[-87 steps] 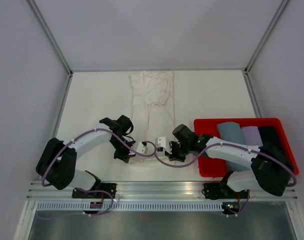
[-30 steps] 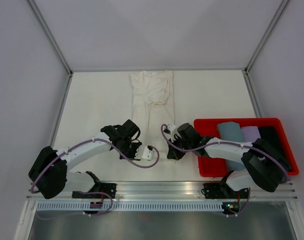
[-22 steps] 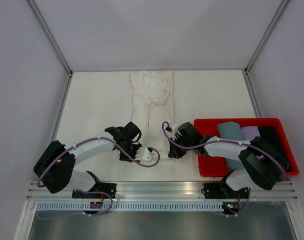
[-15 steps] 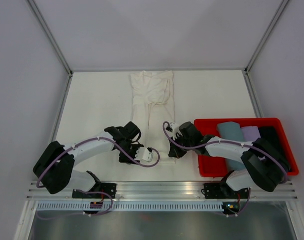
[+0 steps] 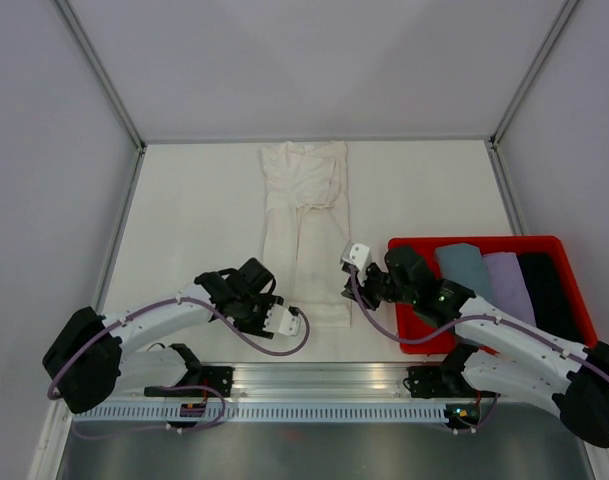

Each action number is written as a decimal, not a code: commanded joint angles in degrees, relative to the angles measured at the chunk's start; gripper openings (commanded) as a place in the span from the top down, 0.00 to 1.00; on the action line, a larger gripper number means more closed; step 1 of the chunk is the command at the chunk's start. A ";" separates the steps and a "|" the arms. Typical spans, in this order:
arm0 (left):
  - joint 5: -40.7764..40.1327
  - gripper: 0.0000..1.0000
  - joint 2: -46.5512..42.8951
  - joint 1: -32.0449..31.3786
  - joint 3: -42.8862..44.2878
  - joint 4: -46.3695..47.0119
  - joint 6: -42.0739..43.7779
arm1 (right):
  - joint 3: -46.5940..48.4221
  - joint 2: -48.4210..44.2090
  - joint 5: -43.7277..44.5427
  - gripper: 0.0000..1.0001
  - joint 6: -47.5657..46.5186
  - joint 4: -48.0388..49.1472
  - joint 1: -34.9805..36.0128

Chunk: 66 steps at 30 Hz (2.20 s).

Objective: Roll the t-shirts
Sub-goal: Roll the tshirt

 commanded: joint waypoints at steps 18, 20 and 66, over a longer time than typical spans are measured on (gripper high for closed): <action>-1.88 0.66 2.24 -0.54 -5.63 11.43 -5.54 | -5.59 17.14 14.19 0.68 -23.20 0.41 17.64; -1.01 0.72 2.50 -0.45 -5.19 11.34 -5.54 | -5.33 18.47 13.58 0.72 -23.37 0.94 17.73; 20.19 0.70 29.31 21.78 23.02 -23.99 0.26 | 13.30 29.28 -5.94 0.84 -16.44 -16.56 0.59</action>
